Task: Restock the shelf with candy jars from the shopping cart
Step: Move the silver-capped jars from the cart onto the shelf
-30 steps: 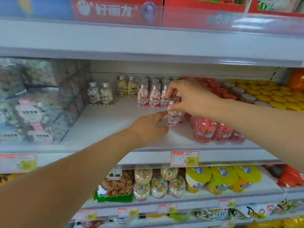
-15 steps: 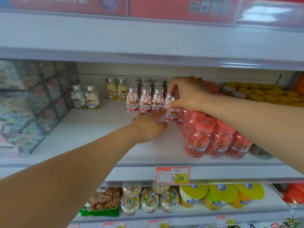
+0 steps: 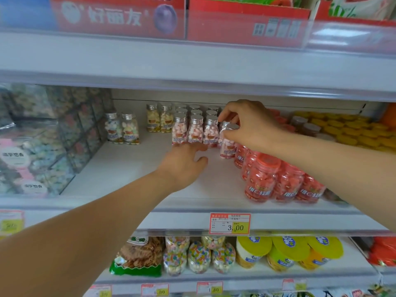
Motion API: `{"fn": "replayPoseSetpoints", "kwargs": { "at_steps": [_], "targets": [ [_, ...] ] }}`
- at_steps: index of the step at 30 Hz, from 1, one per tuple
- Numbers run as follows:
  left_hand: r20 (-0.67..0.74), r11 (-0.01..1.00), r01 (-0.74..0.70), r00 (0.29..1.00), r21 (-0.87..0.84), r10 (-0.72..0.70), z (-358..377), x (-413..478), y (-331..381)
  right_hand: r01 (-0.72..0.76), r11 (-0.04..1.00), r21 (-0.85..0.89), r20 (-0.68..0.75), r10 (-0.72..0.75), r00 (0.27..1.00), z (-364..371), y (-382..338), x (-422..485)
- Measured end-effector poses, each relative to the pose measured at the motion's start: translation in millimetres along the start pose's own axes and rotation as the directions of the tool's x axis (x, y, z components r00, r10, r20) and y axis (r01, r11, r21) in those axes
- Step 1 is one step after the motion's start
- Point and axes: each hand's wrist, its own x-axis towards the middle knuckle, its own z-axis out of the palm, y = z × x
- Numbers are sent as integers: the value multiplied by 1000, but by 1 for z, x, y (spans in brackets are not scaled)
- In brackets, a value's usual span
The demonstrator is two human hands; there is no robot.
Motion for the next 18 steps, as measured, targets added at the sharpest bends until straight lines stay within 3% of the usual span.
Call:
{"fn": "replayPoseSetpoints", "kwargs": {
  "at_steps": [3, 9, 14, 18],
  "targets": [
    [-185, 999, -39, 982, -26, 33, -19, -30, -6, 59, 997, 50, -11, -59, 998, 3, -35, -15],
    [-472, 993, -84, 881, -82, 36, -55, -128, -40, 214, 952, 217, 11, -222, 975, 35, -118, -58],
    [-544, 986, 10, 833, -165, -100, -50, -211, -95, 245, 902, 355, 123, -305, 944, 95, -180, -103],
    [-472, 958, 176, 841, -228, -266, -13, -278, -153, 219, 892, 396, 267, -340, 901, 169, -211, -147]
  ]
}}
